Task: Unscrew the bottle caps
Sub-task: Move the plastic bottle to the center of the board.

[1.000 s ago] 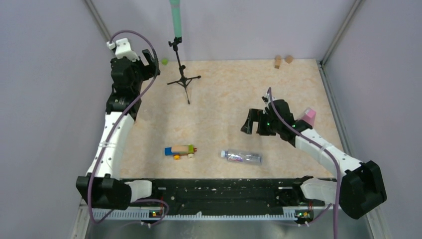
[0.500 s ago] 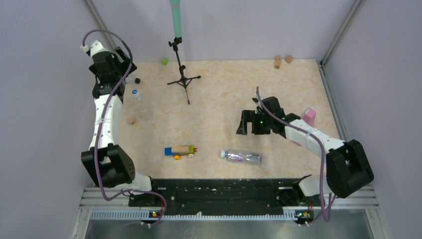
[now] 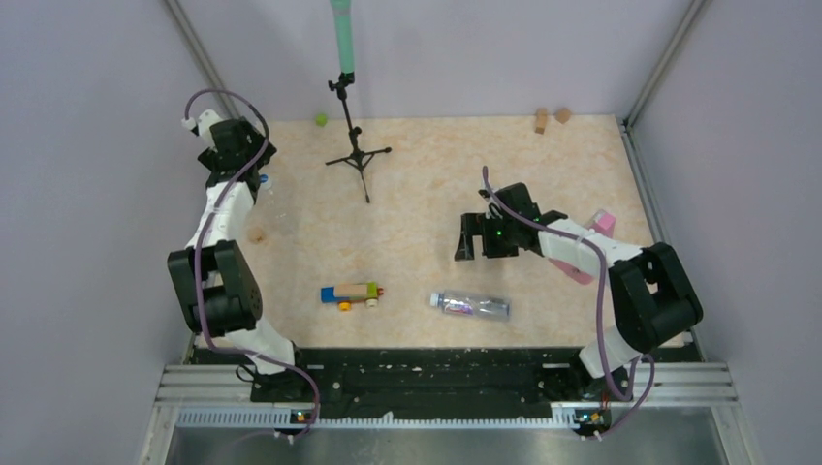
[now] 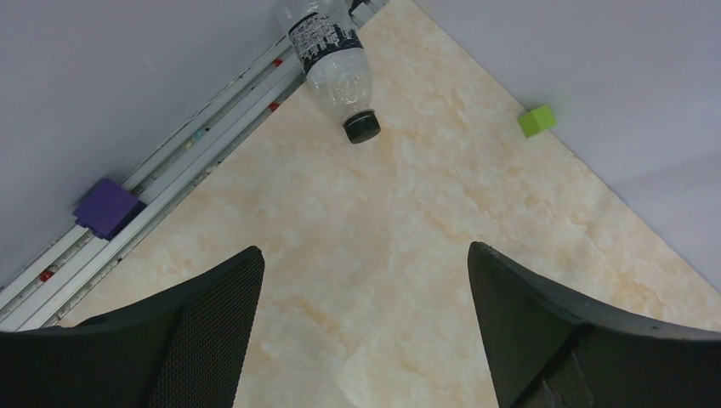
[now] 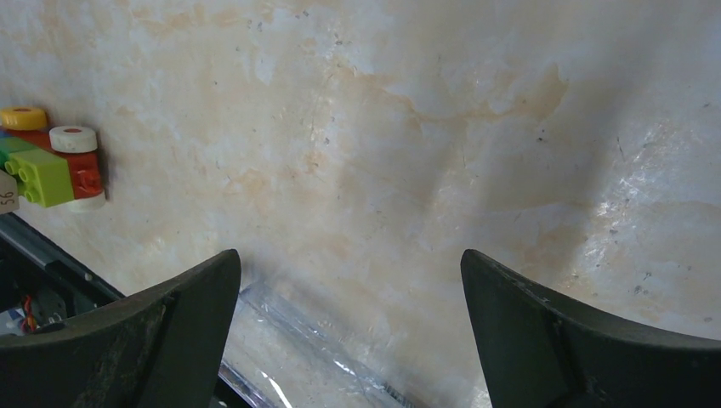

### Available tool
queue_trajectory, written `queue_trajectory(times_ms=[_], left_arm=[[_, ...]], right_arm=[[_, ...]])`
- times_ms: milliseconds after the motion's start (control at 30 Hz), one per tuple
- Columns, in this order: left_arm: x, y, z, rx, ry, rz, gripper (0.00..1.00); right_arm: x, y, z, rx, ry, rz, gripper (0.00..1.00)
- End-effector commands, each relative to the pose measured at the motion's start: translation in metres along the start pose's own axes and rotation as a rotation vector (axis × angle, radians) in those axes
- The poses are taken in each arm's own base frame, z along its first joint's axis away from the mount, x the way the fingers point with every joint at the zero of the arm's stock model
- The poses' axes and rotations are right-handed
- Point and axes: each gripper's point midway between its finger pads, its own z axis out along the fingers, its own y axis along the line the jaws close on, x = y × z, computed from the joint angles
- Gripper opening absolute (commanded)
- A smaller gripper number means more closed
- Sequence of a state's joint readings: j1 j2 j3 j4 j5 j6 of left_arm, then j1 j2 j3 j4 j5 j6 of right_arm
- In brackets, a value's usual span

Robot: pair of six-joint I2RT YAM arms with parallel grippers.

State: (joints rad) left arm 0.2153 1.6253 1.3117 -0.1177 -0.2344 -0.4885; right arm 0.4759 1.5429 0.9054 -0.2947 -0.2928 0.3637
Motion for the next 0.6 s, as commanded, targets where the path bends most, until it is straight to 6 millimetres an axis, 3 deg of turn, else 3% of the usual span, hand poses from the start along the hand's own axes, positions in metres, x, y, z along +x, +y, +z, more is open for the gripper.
queue_trajectory(times_ms=[0,333,567], left_arm=[[-0.012,-0.001,0.027,-0.015,-0.108,-0.057,0.90],[-0.016,0.010,0.087,-0.071,-0.140,-0.101,0.92],[-0.002,0.013,0.140,-0.053,-0.080,-0.134,0.90]], right_arm=[[-0.025,0.014,-0.004,-0.041,-0.057,-0.058,0.99],[-0.028,0.015,-0.002,-0.048,-0.046,-0.078,0.99],[-0.029,0.011,0.007,-0.032,-0.023,-0.081,0.99]])
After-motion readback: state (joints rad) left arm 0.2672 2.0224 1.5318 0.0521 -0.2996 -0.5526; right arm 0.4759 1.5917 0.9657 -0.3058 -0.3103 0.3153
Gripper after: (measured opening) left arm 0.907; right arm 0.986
